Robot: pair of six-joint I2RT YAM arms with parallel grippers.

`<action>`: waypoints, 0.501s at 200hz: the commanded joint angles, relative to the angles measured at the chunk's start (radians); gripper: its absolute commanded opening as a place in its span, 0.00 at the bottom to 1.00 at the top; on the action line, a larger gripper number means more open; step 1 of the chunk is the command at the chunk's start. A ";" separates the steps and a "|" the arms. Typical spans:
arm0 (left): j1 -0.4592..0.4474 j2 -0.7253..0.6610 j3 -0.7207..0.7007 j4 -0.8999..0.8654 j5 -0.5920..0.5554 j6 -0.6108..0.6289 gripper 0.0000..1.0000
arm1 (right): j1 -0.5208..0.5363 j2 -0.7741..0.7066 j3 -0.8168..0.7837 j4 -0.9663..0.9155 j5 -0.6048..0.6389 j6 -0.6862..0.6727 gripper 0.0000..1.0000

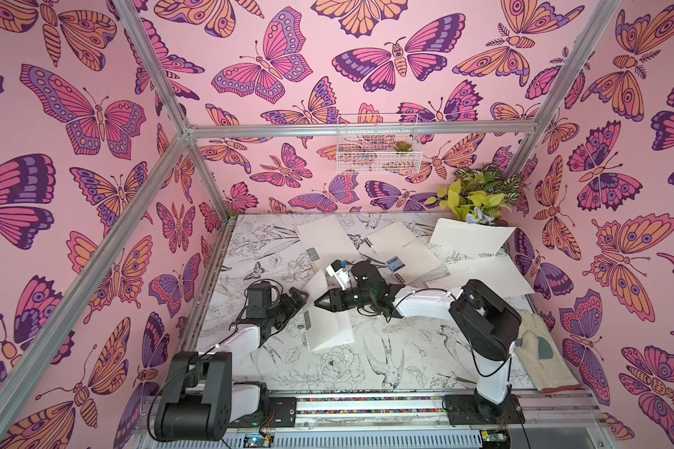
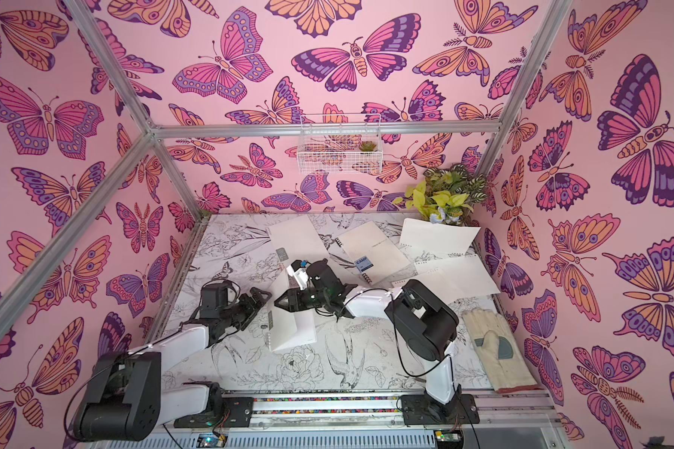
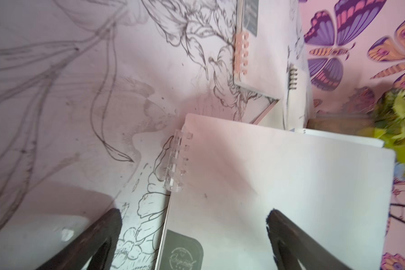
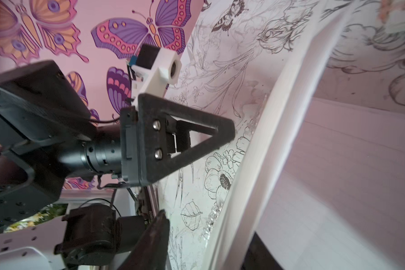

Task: Tear off pages from different notebooks
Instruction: Open the notebook at the center of the board.

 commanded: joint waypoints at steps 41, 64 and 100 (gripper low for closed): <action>0.055 -0.190 -0.020 0.143 0.047 -0.142 1.00 | 0.095 -0.031 0.176 -0.303 0.115 -0.246 0.55; 0.062 -0.214 -0.001 0.149 0.067 -0.157 1.00 | 0.140 -0.023 0.248 -0.375 0.119 -0.331 0.62; 0.082 -0.195 -0.003 0.177 0.122 -0.165 1.00 | 0.159 -0.006 0.289 -0.400 0.070 -0.376 0.68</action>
